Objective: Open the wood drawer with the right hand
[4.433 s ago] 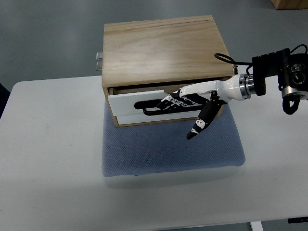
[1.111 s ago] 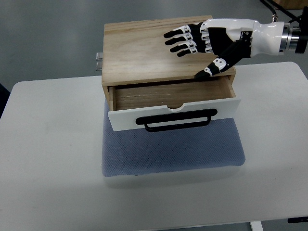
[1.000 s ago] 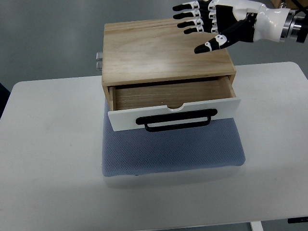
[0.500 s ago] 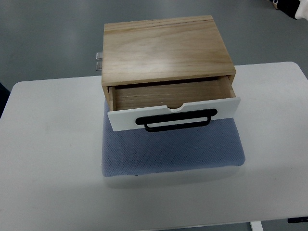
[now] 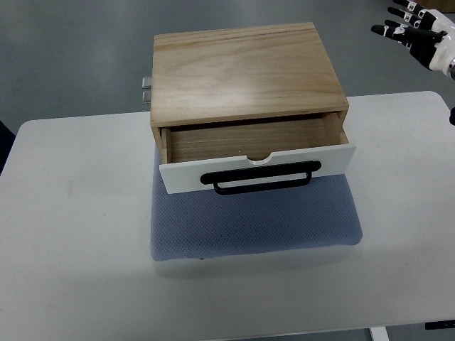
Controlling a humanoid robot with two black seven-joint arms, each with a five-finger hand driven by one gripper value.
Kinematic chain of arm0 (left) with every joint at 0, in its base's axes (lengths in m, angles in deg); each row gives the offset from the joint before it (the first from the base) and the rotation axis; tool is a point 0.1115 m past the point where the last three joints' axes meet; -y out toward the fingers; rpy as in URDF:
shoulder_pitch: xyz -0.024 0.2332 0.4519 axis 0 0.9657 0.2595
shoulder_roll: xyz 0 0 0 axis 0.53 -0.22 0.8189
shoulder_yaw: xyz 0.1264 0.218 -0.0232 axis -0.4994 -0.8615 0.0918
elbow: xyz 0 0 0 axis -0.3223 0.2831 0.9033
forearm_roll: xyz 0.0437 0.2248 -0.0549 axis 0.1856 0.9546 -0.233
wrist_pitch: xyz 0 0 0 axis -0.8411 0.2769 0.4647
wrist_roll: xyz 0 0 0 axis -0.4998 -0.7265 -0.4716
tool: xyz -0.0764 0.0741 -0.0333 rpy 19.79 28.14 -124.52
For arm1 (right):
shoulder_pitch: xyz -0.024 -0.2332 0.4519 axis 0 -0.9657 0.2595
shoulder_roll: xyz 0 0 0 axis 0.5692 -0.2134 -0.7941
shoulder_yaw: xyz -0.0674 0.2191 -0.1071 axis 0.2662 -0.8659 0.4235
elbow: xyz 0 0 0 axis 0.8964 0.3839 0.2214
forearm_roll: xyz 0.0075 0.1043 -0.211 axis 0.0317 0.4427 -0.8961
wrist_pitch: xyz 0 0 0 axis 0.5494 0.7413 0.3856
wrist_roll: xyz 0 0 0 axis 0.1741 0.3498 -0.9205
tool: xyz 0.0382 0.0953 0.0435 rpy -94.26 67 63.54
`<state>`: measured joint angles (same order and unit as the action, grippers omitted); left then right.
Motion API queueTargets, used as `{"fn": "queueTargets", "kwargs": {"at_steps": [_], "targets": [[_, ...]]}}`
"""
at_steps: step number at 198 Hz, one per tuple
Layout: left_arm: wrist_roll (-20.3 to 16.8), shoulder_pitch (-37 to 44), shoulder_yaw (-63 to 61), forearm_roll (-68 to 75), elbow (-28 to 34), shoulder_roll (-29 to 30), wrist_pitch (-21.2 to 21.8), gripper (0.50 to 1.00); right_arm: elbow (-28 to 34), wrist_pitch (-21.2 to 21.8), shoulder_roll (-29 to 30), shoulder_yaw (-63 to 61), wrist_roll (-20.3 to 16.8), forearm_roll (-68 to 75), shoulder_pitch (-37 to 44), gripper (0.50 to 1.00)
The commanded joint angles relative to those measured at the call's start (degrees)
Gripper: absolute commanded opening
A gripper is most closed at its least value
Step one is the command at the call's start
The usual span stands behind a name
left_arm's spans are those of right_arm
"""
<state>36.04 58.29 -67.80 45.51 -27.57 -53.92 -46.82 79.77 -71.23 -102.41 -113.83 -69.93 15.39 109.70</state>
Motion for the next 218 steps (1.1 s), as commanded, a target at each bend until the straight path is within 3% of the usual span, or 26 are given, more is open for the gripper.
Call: {"fn": "queueTargets", "kwargs": {"at_steps": [1, 112, 218], "targets": [[0.00, -0.04, -0.02, 0.00, 0.00, 0.00, -0.05, 1.000, -0.51, -0.48, 1.16, 0.05, 1.05, -0.01, -1.04, 0.938], [0.00, -0.04, -0.02, 0.00, 0.00, 0.00, 0.04, 1.000, -3.93, -0.66, 6.69, -0.04, 2.98, 0.00, -5.61, 0.938], [0.00, -0.04, 0.06, 0.00, 0.00, 0.00, 0.04, 1.000, -4.64, -0.66, 8.28, 0.05, 3.60, 0.26, -7.37, 0.942]]}}
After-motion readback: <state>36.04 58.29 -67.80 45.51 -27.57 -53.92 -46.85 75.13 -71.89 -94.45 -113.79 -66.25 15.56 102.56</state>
